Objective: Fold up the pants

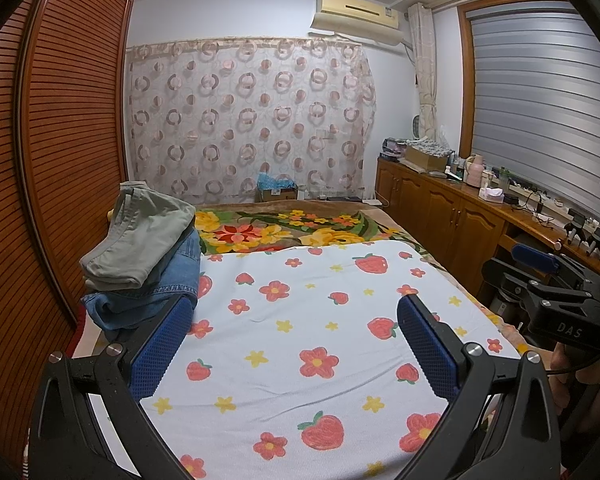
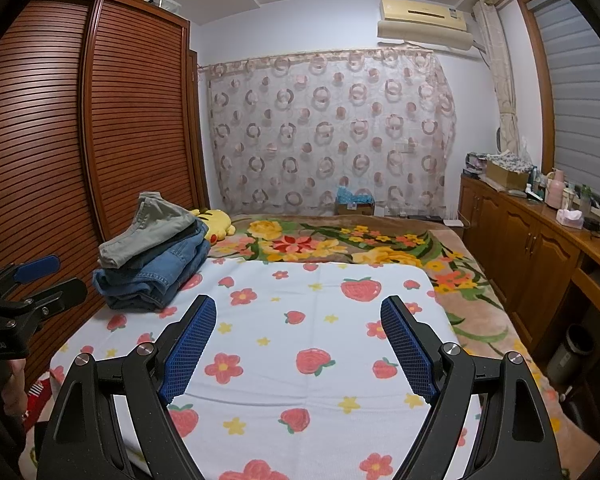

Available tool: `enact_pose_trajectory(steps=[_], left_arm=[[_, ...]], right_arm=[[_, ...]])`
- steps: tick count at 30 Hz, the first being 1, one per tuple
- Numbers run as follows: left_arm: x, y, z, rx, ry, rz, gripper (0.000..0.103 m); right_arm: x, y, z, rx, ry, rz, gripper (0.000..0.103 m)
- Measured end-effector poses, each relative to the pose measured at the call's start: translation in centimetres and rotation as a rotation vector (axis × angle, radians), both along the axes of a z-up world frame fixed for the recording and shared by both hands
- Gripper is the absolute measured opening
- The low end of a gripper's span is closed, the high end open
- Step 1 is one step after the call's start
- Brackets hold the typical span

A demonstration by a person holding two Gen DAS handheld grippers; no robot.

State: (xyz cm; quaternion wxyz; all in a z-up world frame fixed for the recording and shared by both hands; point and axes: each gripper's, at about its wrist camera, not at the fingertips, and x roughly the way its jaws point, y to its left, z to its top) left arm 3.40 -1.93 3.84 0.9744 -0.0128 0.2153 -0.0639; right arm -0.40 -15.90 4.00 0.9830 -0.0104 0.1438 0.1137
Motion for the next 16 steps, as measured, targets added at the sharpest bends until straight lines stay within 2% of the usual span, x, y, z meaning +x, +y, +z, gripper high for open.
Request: enact_pose_trajectory(steps=[16], left_arm=[[-0.01,0.0,-0.08,0.001,0.0,0.0,0.103]], right_arm=[[-0.03,0.02,-0.06,-0.001,0.0,0.001,0.086]])
